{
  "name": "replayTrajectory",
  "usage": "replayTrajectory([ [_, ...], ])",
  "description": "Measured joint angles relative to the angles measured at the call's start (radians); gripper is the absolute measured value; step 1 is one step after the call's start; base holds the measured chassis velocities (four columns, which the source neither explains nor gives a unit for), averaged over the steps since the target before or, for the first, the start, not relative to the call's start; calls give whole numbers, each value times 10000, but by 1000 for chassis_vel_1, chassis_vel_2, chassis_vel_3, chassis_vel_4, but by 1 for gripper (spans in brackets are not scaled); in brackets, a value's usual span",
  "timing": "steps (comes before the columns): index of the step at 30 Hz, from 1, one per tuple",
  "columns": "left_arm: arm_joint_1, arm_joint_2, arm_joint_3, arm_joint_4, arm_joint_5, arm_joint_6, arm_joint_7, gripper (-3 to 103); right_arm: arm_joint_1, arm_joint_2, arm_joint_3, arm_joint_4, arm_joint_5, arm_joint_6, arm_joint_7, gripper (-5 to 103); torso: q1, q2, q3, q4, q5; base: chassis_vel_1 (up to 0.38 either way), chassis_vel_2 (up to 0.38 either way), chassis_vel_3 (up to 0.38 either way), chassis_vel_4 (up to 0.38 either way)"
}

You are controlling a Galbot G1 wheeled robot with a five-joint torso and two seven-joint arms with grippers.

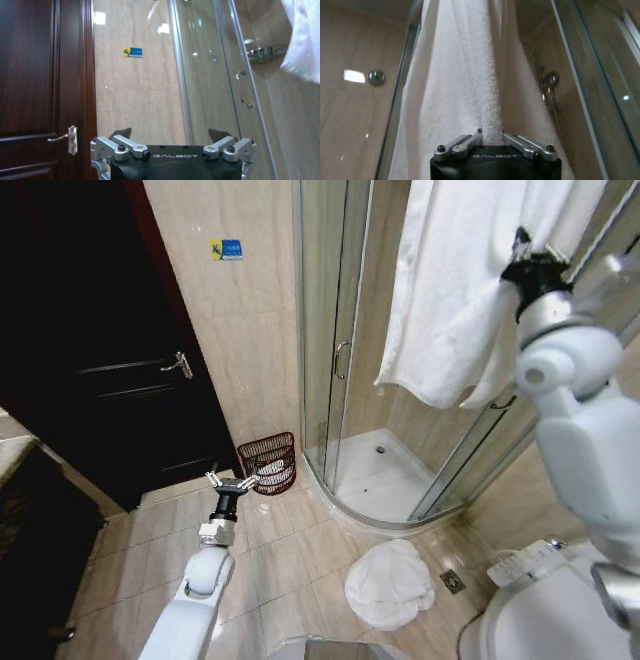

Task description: Discard the used towel into the hamper.

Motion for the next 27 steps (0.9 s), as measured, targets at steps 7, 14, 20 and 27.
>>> replayTrajectory([
  [7, 53, -8, 45, -127, 105, 30, 7, 100, -3053, 159, 1572, 1156, -195, 186, -303, 3, 2, -4, 4, -4, 12, 0, 0, 0, 0],
  [14, 149, -84, 91, -270, 199, 39, 8, 100, -4993, 737, 2075, 1982, -876, 483, -437, 3, 3, -3, 2, 1, -3, 0, 0, 0, 0],
  [20, 266, -84, 34, -473, 149, 56, 6, 100, -6810, 2338, 2049, 2774, -1762, 611, -550, 3, 2, -4, 3, 0, 6, 0, 0, 0, 0],
  [27, 330, -26, -11, -623, -17, 55, 0, 100, -7774, 3635, 1875, 2856, -2885, 835, -674, 3, 2, -4, 3, 0, 2, 0, 0, 0, 0],
])
